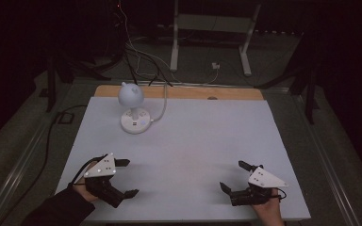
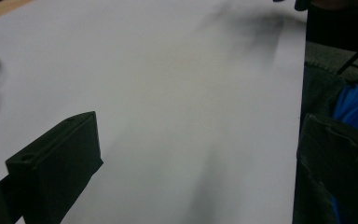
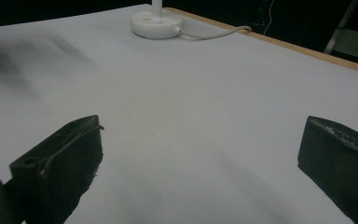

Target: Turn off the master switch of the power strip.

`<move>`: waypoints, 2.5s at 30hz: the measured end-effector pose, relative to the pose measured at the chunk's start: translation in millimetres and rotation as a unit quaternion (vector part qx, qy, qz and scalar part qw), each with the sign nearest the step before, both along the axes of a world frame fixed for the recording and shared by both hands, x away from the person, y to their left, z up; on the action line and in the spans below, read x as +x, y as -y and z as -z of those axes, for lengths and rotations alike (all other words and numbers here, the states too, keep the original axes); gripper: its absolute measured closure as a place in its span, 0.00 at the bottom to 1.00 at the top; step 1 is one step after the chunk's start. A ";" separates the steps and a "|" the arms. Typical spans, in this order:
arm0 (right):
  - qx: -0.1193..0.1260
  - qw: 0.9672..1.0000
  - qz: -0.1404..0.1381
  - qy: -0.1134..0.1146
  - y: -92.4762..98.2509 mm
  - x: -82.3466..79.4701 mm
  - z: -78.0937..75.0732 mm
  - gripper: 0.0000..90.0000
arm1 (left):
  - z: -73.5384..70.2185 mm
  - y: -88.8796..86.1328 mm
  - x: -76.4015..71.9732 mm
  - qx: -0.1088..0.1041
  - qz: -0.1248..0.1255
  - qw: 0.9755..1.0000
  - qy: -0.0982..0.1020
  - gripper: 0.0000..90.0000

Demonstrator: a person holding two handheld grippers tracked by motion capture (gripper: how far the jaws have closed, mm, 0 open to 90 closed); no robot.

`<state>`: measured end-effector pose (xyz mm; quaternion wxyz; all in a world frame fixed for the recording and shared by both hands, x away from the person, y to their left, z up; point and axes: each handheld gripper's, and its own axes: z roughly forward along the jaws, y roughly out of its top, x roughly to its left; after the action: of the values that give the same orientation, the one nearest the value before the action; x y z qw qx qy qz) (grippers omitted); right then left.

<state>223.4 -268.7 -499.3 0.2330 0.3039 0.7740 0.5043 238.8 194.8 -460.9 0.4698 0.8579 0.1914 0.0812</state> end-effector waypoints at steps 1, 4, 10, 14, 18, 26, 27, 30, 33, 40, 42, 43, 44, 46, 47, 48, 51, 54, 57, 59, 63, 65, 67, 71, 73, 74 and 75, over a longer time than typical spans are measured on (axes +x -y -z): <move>0.000 1.000 0.000 0.000 0.0 0.0 0.0 0.00 | -1.4 0.1 1.4 0.001 0.000 1.000 0.000 0.00; 0.004 1.000 0.000 -0.001 0.2 0.1 -0.2 0.00 | -5.0 0.6 5.3 0.000 -0.002 1.000 0.004 0.00; 0.006 1.000 0.000 -0.002 0.1 -0.1 -0.2 0.00 | -14.6 0.7 16.6 -0.001 -0.010 1.000 0.013 0.00; 0.005 1.000 -0.001 -0.002 0.1 0.1 -0.1 0.00 | -17.4 1.8 21.2 -0.002 -0.013 1.000 0.017 0.00; 0.006 1.000 -0.002 -0.003 -0.1 0.2 0.0 0.00 | -20.1 4.7 27.0 -0.002 -0.018 1.000 0.018 0.00; 0.008 1.000 -0.001 -0.005 0.2 0.6 -0.1 0.00 | -24.8 11.5 40.8 -0.001 -0.031 0.999 0.020 0.00; 0.008 1.000 -0.002 -0.006 0.2 0.6 0.0 0.00 | -24.8 11.5 40.8 -0.001 -0.031 0.999 0.020 0.00; 0.008 1.000 -0.003 -0.006 0.2 0.7 0.1 0.00 | -26.2 13.6 45.4 -0.001 -0.036 0.999 0.020 0.00; 0.010 1.000 -0.002 -0.007 0.5 1.2 0.4 0.00 | -27.9 15.1 49.3 -0.002 -0.043 0.999 0.022 0.00; 0.010 1.000 -0.002 -0.007 0.3 1.1 0.3 0.00 | -30.0 19.1 57.8 -0.005 -0.058 0.998 0.024 0.00; 0.010 1.000 -0.002 -0.008 0.2 1.3 0.3 0.00 | -30.3 21.2 60.7 -0.007 -0.061 0.998 0.025 0.00; 0.011 1.000 -0.003 -0.008 0.4 1.5 0.4 0.00 | -30.5 22.1 62.2 -0.005 -0.064 0.998 0.025 0.00; 0.012 1.000 -0.003 -0.009 0.4 1.5 0.5 0.00 | -30.9 23.8 64.7 -0.008 -0.064 0.998 0.026 0.00; 0.011 1.000 -0.003 -0.008 0.1 1.2 0.3 0.00 | -31.2 25.6 66.1 -0.007 -0.067 0.997 0.025 0.00; 0.011 1.000 -0.003 -0.008 0.1 1.2 0.3 0.00 | -31.4 26.7 67.3 -0.005 -0.068 0.997 0.027 0.00; 0.011 1.000 -0.003 -0.007 0.4 1.5 0.2 0.00 | -31.3 27.7 68.6 -0.007 -0.070 0.997 0.028 0.00; 0.009 1.000 -0.002 -0.007 0.5 1.3 0.2 0.00 | -29.6 30.1 73.2 -0.013 -0.079 0.996 0.025 0.00; 0.010 1.000 -0.003 -0.007 0.8 1.2 0.0 0.00 | -26.7 33.1 78.2 -0.007 -0.083 0.996 0.024 0.00; 0.009 1.000 -0.003 -0.007 0.7 1.2 0.2 0.00 | -25.5 35.4 83.6 -0.008 -0.095 0.995 0.028 0.00; 0.010 1.000 -0.003 -0.007 0.7 1.5 0.2 0.00 | -25.2 37.1 87.3 -0.007 -0.112 0.993 0.030 0.00; 0.009 1.000 -0.005 -0.009 0.3 1.4 0.5 0.00 | -20.7 40.0 94.3 -0.004 -0.137 0.990 0.034 0.01; 0.010 1.000 -0.004 -0.009 0.4 1.6 0.4 0.00 | -17.5 40.6 98.1 -0.007 -0.148 0.988 0.032 0.01; 0.011 1.000 -0.004 -0.010 0.5 1.5 0.6 0.00 | -14.3 40.8 101.9 -0.010 -0.160 0.986 0.032 0.01; 0.010 1.000 -0.005 -0.009 0.3 1.7 0.4 0.00 | -5.6 43.7 110.4 -0.005 -0.185 0.982 0.029 0.01; 0.011 1.000 -0.005 -0.012 0.2 1.7 0.8 0.00 | -0.9 45.4 113.9 0.001 -0.198 0.980 0.028 0.01; 0.011 1.000 -0.005 -0.012 0.2 1.7 0.8 0.00 | 1.6 45.7 115.6 0.000 -0.200 0.979 0.029 0.01; 0.010 1.000 -0.006 -0.010 0.1 1.7 0.8 0.00 | 4.1 45.9 117.0 0.000 -0.204 0.978 0.032 0.03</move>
<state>225.1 -268.7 -500.1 0.2190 0.3067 0.7729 0.5105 355.9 148.9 -465.0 0.4491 0.7976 0.3475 0.2033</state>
